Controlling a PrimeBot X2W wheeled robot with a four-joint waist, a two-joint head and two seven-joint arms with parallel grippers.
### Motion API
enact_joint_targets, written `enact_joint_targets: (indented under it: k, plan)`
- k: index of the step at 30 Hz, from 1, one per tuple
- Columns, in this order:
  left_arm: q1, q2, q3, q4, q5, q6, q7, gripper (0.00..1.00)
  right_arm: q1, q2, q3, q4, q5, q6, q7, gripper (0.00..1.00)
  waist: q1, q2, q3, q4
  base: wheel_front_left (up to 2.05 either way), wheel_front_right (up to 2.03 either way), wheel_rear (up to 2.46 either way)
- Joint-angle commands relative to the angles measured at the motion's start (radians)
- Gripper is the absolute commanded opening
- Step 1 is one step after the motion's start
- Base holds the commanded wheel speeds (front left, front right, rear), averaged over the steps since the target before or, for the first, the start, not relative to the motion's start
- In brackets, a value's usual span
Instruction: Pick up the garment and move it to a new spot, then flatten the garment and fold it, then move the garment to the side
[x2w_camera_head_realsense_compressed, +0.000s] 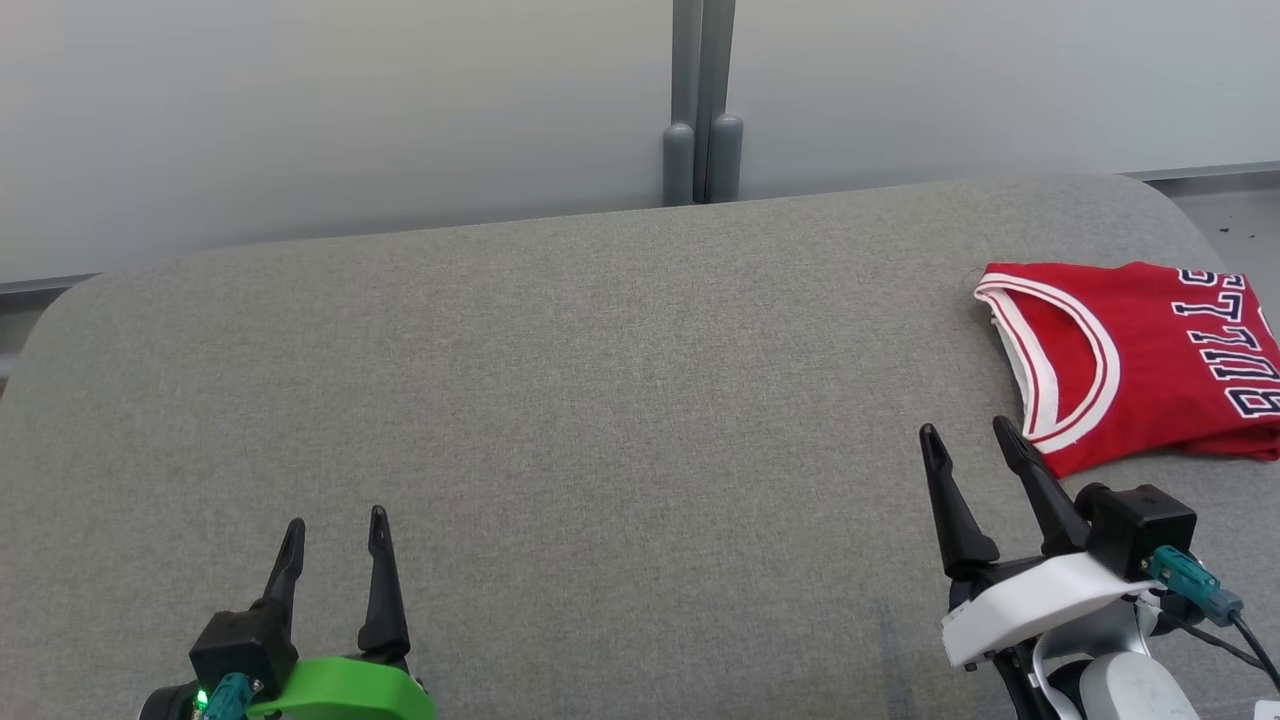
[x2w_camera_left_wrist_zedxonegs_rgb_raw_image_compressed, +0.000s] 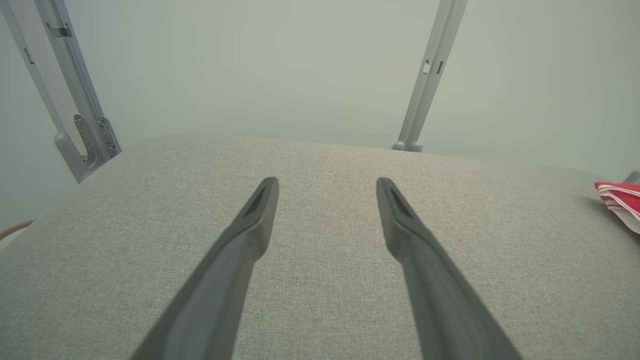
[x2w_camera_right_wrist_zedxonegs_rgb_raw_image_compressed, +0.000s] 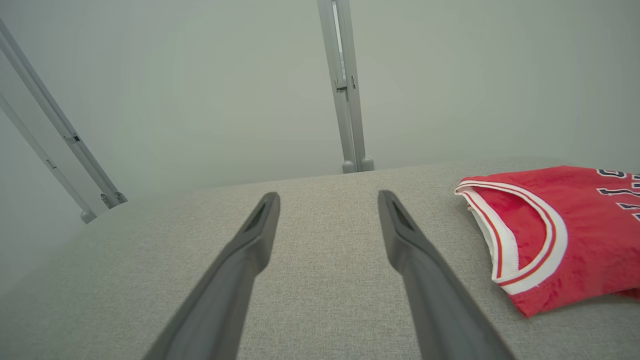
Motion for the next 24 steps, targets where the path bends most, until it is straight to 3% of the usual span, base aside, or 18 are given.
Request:
enact_joint_targets:
  k: [1,14,15,19,24]
  plan:
    - [0.014,0.001,0.002,-0.002,0.002,0.000,0.000,1.00,0.003,-0.002,-0.001,0.002,0.001,0.000,-0.003,1.00,0.0000,0.0000,0.000,0.000,0.00,0.00,0.00]
    - [0.001,0.012,-0.006,-0.009,0.008,0.008,0.000,1.00,0.004,-0.002,-0.002,0.005,0.004,0.000,0.000,1.00,0.0000,0.0000,0.000,0.001,0.00,0.00,0.00]
    - [0.000,0.005,-0.006,-0.003,0.000,0.002,0.004,0.00,0.001,0.000,0.001,0.005,0.001,0.000,0.001,0.00,0.0000,0.0000,0.000,0.000,0.00,0.00,0.00]
    - [0.003,-0.007,-0.011,0.027,-0.008,0.000,0.008,0.00,0.016,0.005,0.002,0.040,0.010,0.000,0.003,0.00,0.0000,0.0001,0.001,0.000,0.00,0.00,0.00]
    - [-0.009,-0.022,0.020,0.023,-0.085,-0.016,0.029,0.00,0.004,0.001,-0.012,0.055,0.109,0.000,0.018,0.00,0.0000,0.0018,0.000,0.000,0.00,0.00,0.00]
